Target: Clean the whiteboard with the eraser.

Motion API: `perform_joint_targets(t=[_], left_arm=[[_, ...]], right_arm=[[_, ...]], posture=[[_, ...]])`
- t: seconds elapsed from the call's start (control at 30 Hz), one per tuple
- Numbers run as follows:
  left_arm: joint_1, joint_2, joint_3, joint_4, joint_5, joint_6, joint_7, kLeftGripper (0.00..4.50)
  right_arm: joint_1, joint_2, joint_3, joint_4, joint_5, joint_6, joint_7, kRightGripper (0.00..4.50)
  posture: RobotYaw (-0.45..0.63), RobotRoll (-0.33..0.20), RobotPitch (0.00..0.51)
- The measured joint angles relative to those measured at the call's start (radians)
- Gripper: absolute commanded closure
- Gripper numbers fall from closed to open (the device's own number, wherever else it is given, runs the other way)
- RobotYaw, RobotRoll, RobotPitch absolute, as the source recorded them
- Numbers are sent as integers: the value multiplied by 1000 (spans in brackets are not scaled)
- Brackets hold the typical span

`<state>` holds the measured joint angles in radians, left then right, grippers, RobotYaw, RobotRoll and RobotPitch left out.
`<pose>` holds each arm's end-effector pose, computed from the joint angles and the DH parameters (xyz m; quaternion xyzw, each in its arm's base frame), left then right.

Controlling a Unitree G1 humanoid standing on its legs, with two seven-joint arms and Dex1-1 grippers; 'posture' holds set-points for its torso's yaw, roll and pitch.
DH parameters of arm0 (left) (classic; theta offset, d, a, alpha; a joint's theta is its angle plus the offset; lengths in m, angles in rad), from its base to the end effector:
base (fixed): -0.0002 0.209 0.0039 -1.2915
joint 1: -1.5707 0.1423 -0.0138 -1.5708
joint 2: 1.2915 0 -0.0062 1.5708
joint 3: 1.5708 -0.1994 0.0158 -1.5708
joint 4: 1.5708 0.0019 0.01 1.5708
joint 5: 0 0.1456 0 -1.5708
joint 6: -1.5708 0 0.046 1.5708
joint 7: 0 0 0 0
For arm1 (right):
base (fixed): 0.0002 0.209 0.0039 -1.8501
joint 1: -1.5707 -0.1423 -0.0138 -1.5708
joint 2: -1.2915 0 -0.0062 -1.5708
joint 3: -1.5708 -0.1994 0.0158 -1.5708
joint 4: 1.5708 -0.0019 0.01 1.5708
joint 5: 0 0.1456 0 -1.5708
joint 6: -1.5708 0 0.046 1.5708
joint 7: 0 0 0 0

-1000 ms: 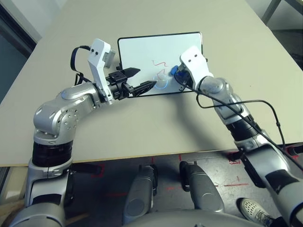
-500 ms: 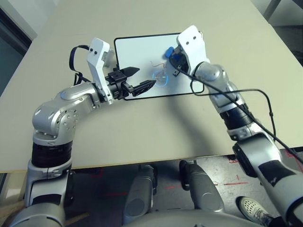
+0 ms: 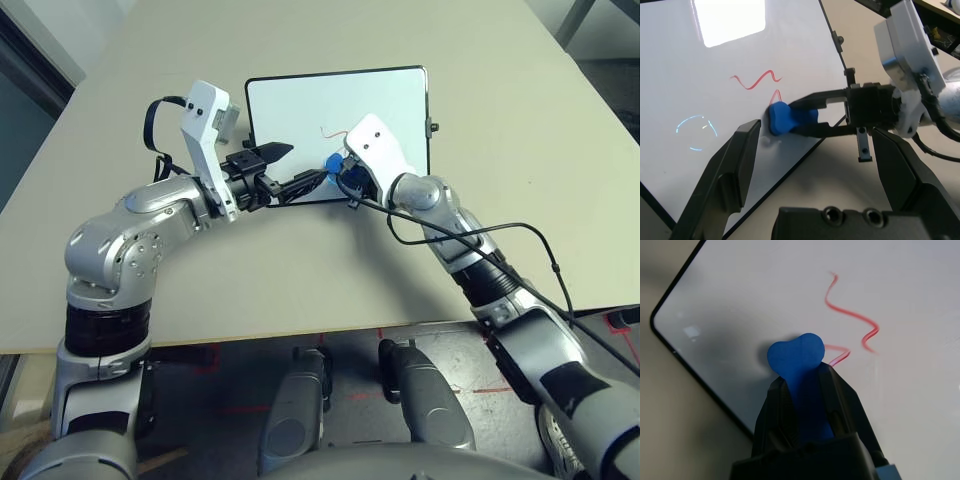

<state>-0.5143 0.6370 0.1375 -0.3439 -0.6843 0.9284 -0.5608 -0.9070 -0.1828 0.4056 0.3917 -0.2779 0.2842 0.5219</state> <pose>0.2585 0.2227 0.2122 0.0323 0.0489 -0.3835 0.9217 0.3442 -0.0653 0.1753 -0.3850 -0.0325 0.3695 0.8451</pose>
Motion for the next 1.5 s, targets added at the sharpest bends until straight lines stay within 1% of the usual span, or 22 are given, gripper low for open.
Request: perform_joint_targets(t=[0.2,0.43,0.57,0.73,0.83,0.97,1.07,1.13,1.37,1.5], left_arm=[[0,0,0,0,-1,0,0,0],[2,1,0,0,-1,0,-1,0],[2,1,0,0,-1,0,-1,0],[1,6,1,-1,-3,0,-1,0],[1,7,1,-1,-5,0,-1,0],[1,6,1,-1,-7,0,-1,0],[1,6,1,-2,-10,0,0,0],[1,5,1,-2,-11,0,0,0],[1,5,1,-5,-16,0,2,0],[1,5,1,-5,-17,0,9,0]], right_arm=[[-144,-27,-44,116,-8,-36,-43,3698],[-178,-4,-49,127,-10,-75,-52,3699],[-149,7,-42,102,-21,-84,-51,3699],[-23,14,24,-6,-54,-77,10,3700],[27,12,64,-44,-76,-57,54,3700],[28,8,77,-40,-90,-39,78,3701],[-15,9,77,7,-91,-34,80,3701],[-65,8,74,47,-92,-27,70,3701],[-202,7,23,155,-93,-29,-2,3702],[-238,14,3,169,-92,-54,-31,3702]], posture=[[126,0,235],[129,0,233],[136,0,231],[134,0,232],[130,0,233],[126,0,234],[125,0,233],[125,0,233],[126,0,236],[128,0,237]])
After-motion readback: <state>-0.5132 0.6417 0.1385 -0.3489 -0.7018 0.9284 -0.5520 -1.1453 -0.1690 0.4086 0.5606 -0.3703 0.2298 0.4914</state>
